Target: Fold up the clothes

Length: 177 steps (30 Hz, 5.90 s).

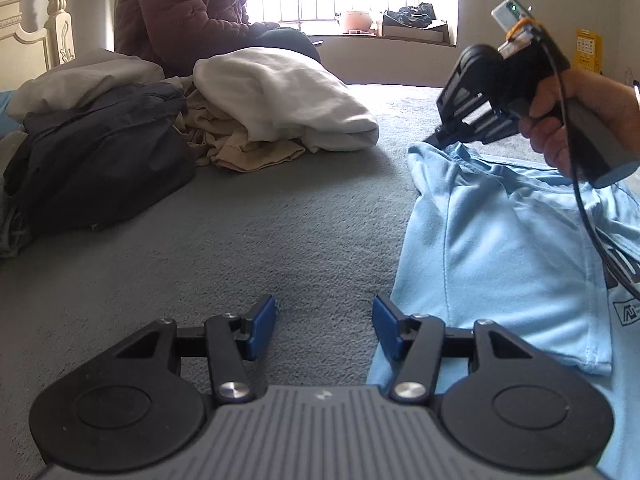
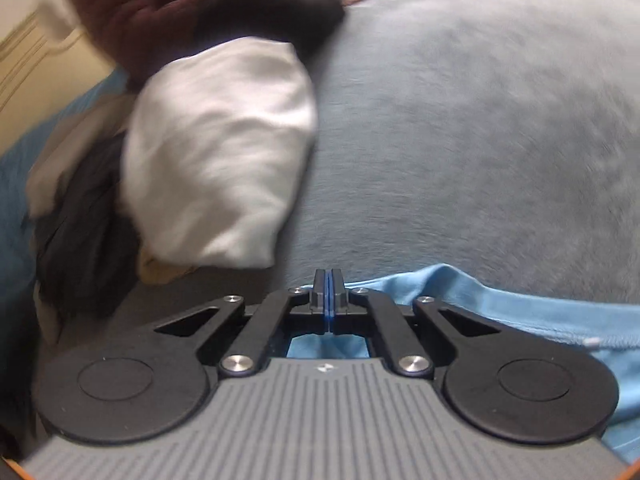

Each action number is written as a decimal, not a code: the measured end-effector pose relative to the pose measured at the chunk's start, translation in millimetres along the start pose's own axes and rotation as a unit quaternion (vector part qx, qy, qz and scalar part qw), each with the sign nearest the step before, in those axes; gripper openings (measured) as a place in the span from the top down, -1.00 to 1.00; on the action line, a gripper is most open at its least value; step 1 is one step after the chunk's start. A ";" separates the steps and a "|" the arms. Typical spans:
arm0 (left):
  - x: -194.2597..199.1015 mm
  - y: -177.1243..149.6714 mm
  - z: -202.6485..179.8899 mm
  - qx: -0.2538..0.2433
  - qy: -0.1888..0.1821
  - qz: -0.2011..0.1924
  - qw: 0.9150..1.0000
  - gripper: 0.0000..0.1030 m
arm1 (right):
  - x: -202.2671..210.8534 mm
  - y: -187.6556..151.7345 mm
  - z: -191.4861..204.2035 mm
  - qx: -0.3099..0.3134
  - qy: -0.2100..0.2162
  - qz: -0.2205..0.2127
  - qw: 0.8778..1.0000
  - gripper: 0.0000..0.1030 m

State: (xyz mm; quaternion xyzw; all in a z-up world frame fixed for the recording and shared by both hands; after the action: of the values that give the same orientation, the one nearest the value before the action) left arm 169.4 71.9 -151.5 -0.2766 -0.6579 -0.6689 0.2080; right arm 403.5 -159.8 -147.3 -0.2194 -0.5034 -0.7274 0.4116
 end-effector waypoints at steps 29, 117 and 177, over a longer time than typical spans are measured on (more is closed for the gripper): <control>6.2 -8.6 1.0 -0.005 0.005 -0.013 1.000 -0.09 | -14.0 -15.9 12.6 0.026 0.061 0.015 0.998 1.00; 31.9 -9.0 25.0 0.052 0.038 0.050 0.997 -0.42 | 267.1 -194.0 -220.9 -0.125 -0.108 -0.085 0.983 0.48; 34.7 -14.7 31.3 0.048 0.037 0.055 0.997 -0.44 | 189.1 -96.2 -221.4 -0.067 -0.180 -0.104 0.976 0.96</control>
State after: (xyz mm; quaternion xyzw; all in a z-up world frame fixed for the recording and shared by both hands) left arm 136.6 106.7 -141.1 -0.2772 -0.6653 -0.6335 0.2816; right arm 239.0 -418.6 -149.5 -0.3205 -0.5391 -0.7468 0.2211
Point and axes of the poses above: each gripper's, at about its wrist camera, not at the fingertips, and x roughly against the way its jaws point, z to its left, y to its top, the point moved 4 cm from there along -x, roughly the way its jaws point, and after that the axes turned 5 degrees about x, right-handed, at the moved point
